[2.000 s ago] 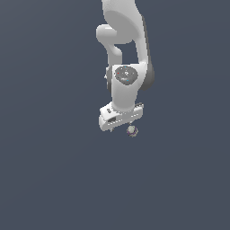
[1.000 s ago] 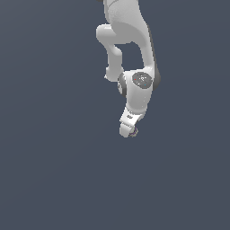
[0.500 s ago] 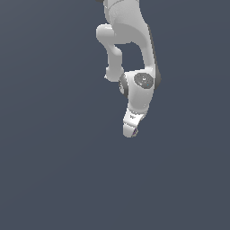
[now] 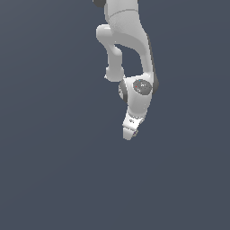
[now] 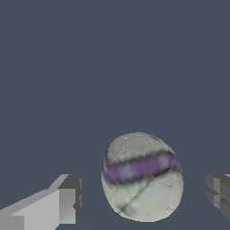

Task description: Pick up the object and move it to a goal position.

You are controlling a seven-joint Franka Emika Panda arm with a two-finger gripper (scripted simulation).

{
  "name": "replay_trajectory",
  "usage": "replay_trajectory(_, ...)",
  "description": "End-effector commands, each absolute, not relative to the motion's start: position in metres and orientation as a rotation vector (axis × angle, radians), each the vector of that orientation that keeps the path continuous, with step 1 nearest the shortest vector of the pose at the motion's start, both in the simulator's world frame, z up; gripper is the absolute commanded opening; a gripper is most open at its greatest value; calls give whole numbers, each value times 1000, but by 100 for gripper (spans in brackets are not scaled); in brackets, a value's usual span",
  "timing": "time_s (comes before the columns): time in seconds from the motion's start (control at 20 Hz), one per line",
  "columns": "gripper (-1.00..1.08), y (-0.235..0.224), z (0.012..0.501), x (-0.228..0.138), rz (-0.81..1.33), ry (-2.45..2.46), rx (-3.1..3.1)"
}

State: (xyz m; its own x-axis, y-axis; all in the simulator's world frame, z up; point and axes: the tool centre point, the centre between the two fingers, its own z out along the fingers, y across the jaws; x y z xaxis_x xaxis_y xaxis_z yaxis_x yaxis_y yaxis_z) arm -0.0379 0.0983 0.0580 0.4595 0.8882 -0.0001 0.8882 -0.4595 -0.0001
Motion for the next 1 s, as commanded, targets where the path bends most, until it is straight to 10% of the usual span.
replay_trajectory(0.0, 100, 98, 47, -38, 0, -1635, -2682)
replay_trajectory(0.3, 100, 98, 36, -37, 0, -1636, -2682)
replay_trajectory(0.35, -100, 98, 36, -37, 0, -1636, -2682)
replay_trajectory(0.95, -100, 100, 38, -36, -1, -1636, -2683)
